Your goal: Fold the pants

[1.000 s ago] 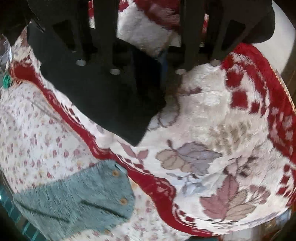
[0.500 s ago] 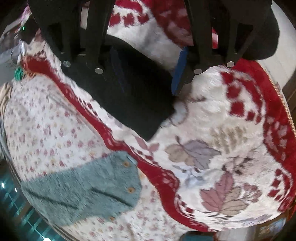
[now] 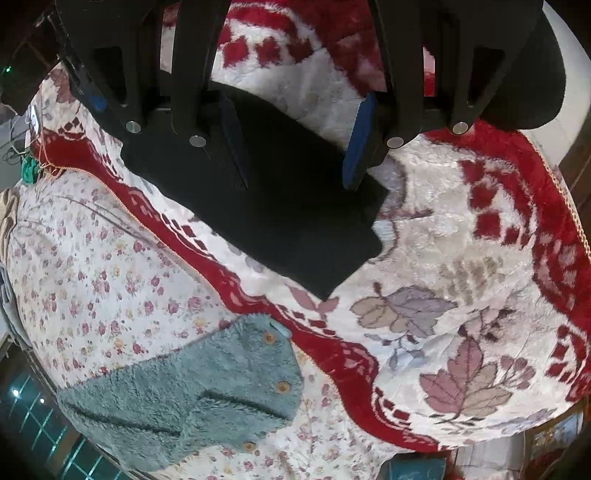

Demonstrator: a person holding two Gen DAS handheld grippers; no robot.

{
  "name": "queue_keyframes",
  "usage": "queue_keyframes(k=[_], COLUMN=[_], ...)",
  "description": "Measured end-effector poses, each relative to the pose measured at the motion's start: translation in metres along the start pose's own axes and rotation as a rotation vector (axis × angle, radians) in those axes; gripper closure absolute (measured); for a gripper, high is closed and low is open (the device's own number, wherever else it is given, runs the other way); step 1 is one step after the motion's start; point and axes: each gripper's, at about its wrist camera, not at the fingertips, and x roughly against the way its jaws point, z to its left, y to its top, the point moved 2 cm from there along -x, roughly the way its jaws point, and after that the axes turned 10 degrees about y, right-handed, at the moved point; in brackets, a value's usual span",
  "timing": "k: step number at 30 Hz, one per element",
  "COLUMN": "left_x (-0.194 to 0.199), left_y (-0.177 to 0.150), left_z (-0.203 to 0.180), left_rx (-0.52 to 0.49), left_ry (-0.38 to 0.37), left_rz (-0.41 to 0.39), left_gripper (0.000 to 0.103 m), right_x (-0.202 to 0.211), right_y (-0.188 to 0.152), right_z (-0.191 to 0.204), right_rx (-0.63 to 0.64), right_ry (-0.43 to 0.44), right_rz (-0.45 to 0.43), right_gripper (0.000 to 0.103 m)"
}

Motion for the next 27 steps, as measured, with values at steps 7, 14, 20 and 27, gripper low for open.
queue_keyframes(k=[7,14,20,27], left_x=[-0.008,0.002,0.0,-0.01], left_y=[-0.003,-0.008,-0.03,-0.083], left_z=[0.022,0.001,-0.067,-0.173], left_rx=[0.048,-0.013,-0.145,-0.342], left_ry=[0.04,0.009,-0.106,-0.26], left_rz=[0.03,0.005,0.045,0.165], left_gripper=[0.052,0.052,0.052,0.052], right_x=[-0.045,-0.034,0.04,0.177], right_y=[0.012,0.01,-0.023,-0.074], right_z=[0.029,0.016,-0.038,-0.106], right_rx=[0.074,0.029,-0.137,-0.409], right_ry=[0.059,0.025,-0.129,-0.37], right_rz=[0.06,0.035,-0.013,-0.147], right_gripper=[0.055,0.055,0.055,0.052])
